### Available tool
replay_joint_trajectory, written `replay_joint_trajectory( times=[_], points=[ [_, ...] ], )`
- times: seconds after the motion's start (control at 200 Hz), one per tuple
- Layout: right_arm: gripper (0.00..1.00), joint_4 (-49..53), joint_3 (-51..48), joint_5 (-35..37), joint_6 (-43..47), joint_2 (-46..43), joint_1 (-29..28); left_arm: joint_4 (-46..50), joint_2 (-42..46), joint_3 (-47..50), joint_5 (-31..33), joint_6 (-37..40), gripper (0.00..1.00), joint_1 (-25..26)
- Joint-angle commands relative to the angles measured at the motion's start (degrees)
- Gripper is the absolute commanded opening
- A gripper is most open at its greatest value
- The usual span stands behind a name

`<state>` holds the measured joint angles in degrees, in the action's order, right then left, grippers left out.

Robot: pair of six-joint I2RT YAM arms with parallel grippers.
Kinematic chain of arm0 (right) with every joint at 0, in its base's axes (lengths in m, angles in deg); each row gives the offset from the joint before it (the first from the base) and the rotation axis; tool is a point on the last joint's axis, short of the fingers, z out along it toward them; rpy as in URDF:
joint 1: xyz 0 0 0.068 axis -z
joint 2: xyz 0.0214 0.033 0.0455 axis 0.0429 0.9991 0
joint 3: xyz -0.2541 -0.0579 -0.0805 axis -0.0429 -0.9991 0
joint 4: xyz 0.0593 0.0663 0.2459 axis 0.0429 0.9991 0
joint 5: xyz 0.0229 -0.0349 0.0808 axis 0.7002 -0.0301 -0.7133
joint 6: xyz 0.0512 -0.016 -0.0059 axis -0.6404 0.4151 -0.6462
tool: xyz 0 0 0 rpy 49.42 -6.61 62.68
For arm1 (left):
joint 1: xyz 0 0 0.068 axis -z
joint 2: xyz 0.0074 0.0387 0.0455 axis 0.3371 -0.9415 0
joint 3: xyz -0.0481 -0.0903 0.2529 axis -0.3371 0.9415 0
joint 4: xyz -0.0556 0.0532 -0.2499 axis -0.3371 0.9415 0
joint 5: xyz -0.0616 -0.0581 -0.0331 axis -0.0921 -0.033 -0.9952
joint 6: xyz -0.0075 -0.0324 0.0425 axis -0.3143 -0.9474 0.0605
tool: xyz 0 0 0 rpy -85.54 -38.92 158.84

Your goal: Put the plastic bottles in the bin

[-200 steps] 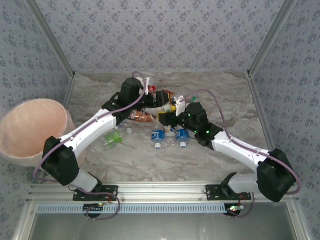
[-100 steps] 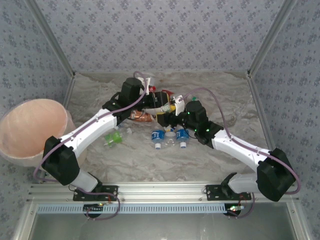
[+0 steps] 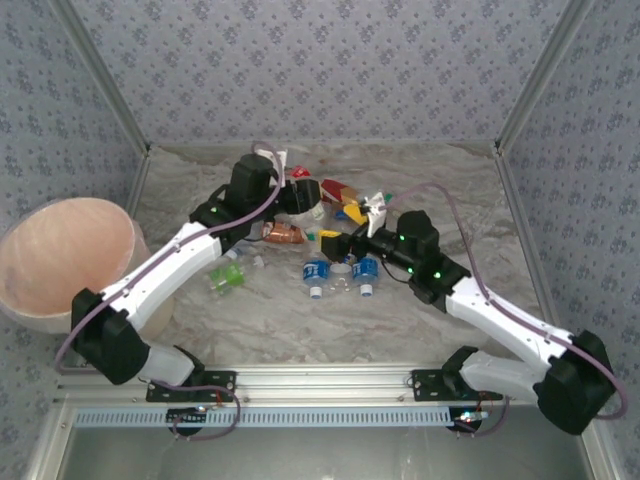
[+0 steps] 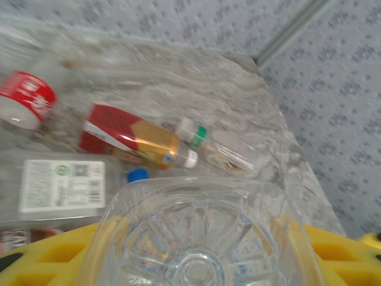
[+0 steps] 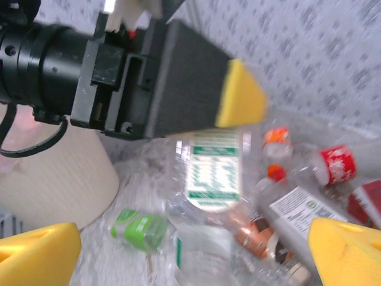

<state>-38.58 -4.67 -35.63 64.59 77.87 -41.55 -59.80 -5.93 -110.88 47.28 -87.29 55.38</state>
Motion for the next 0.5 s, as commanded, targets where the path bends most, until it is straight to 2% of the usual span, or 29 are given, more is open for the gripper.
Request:
replay_joint_trajectory(
  times=[0.0,0.15,0.325,0.495],
  points=[
    [1.0,-7.2,-4.1,10.6,-2.3,-3.0,1.1,3.6,5.4,-2.4,10.5,3.3,0.54,-1.3],
    [1.0,-6.4,-7.3,20.4,-5.0,-4.5,2.7,6.7,10.7,-1.4,17.7,5.6,0.54,-4.0],
    [1.0,-6.6,-9.1,21.9,-7.9,-4.2,4.3,11.8,15.8,-4.5,25.5,11.7,0.54,-6.4],
    [1.0,-6.9,-9.1,22.9,-9.1,-3.4,5.1,13.0,19.3,-9.9,35.8,20.4,0.54,-7.1]
  ],
)
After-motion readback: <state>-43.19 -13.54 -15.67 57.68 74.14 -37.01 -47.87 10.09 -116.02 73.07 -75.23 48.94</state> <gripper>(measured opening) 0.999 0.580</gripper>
